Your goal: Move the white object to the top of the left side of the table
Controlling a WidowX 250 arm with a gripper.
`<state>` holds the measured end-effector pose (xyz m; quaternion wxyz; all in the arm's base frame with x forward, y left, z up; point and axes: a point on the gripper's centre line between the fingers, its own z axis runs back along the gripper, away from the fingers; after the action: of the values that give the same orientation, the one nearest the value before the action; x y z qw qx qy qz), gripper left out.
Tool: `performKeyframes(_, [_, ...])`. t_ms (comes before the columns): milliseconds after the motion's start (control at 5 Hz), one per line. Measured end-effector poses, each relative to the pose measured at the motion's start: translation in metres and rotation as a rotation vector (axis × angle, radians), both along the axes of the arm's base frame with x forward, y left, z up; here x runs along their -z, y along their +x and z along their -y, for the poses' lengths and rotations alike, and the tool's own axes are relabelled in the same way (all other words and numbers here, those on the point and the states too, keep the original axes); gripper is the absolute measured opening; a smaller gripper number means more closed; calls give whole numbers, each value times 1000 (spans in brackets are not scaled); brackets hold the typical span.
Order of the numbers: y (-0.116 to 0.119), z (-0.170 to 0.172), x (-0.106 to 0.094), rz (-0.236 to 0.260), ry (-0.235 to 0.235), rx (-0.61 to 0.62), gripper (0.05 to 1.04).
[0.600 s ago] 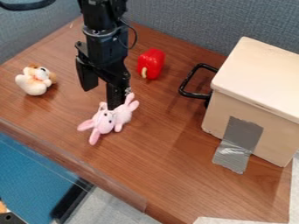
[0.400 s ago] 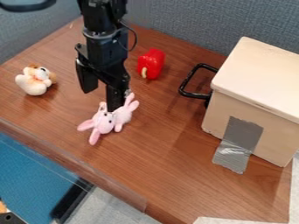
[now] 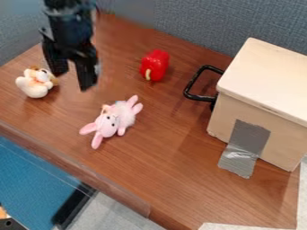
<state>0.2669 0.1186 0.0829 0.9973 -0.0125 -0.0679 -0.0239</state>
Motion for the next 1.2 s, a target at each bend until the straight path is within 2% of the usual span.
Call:
performKeyframes(200, [-3,-40,-7,25,24,-64,999])
performKeyframes(400, [-5,-74,-1,36,54,-113,999])
performKeyframes(600, [-8,-99,19,20,85,-191,999])
performKeyframes(800, [-8,-108,46,-31,96,-241,999])
performKeyframes(1000, [-12,-105,53,-33,93,-275,999])
performKeyframes(1200, [-21,-95,65,-54,62,-294,965])
